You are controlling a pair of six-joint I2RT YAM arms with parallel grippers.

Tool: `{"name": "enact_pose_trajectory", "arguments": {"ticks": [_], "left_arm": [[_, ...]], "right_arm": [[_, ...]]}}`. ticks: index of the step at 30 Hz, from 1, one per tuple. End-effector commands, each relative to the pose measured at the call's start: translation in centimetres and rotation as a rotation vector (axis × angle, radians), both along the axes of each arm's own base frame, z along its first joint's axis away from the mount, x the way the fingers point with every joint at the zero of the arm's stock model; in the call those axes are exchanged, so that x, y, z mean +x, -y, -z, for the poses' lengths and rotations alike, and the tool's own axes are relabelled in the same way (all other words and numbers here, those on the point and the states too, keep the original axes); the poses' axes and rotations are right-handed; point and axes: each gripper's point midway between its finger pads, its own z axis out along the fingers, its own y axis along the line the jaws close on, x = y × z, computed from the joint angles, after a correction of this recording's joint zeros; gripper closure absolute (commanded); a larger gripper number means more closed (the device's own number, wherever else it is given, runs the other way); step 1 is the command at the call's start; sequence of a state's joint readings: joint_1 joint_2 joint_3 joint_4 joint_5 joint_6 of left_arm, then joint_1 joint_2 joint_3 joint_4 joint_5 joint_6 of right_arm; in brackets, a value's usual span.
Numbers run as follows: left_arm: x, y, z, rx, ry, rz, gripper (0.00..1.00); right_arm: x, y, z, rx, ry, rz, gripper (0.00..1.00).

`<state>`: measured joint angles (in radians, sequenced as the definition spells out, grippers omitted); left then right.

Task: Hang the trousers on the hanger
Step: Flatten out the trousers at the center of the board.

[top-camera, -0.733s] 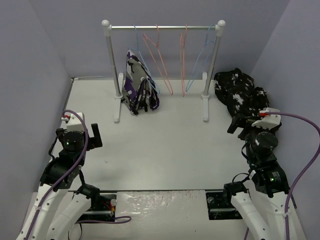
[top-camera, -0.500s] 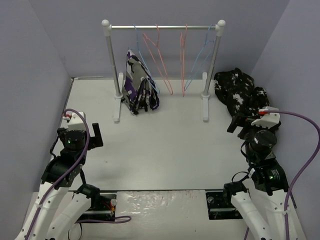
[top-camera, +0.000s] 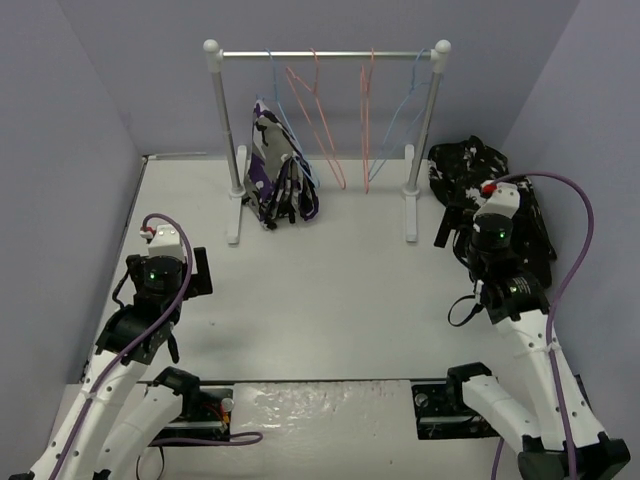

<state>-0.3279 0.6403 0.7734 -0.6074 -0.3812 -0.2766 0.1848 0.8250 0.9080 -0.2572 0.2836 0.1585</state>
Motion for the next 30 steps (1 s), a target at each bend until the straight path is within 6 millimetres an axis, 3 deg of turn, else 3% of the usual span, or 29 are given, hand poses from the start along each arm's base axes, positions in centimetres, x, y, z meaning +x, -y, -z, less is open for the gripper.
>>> {"name": "enact_pose_trajectory", "arguments": {"ticks": [1, 7, 9, 12, 14, 16, 18, 21, 26, 30], "left_arm": [[1.3, 0.1, -2.2, -0.016, 0.080, -0.014, 0.03], [1.4, 0.4, -2.2, -0.028, 0.082, -0.002, 0.03], [1.4, 0.6, -2.3, -0.033, 0.085, 0.007, 0.03], [1.3, 0.4, -2.4, -0.029, 0.089, 0.001, 0.03], [1.2, 0.2, -2.6, -0.026, 0.095, -0.007, 0.03], [1.2, 0.1, -2.6, -0.025, 0.097, -0.010, 0.03], [1.2, 0.2, -2.6, -0.026, 0.095, -0.006, 0.03], [1.4, 0.5, -2.4, -0.025, 0.087, 0.010, 0.03], [1.6, 0.5, -2.0, -0.017, 0.070, 0.011, 0.03], [1.6, 0.5, -1.9, -0.014, 0.063, 0.012, 0.03]], "right_arm": [[3.6, 2.3, -3.3, 0.078, 0.111, 0.208, 0.00], [9.9, 4.2, -0.7, 0.110, 0.007, 0.306, 0.01], [12.2, 5.0, 0.1, 0.113, -0.008, 0.317, 0.07], [16.0, 5.9, 3.4, 0.108, -0.074, 0.319, 0.12], [18.6, 8.2, 4.9, 0.108, -0.097, 0.351, 0.19], [20.8, 9.1, 5.2, 0.137, -0.088, 0.344, 0.21], [22.5, 10.2, 7.8, 0.149, -0.126, 0.343, 0.22], [25.4, 10.3, 9.8, 0.148, -0.153, 0.291, 0.23], [27.8, 10.6, 13.4, 0.153, -0.211, 0.258, 0.29], [28.6, 10.4, 14.1, 0.141, -0.222, 0.218, 0.39]]}}
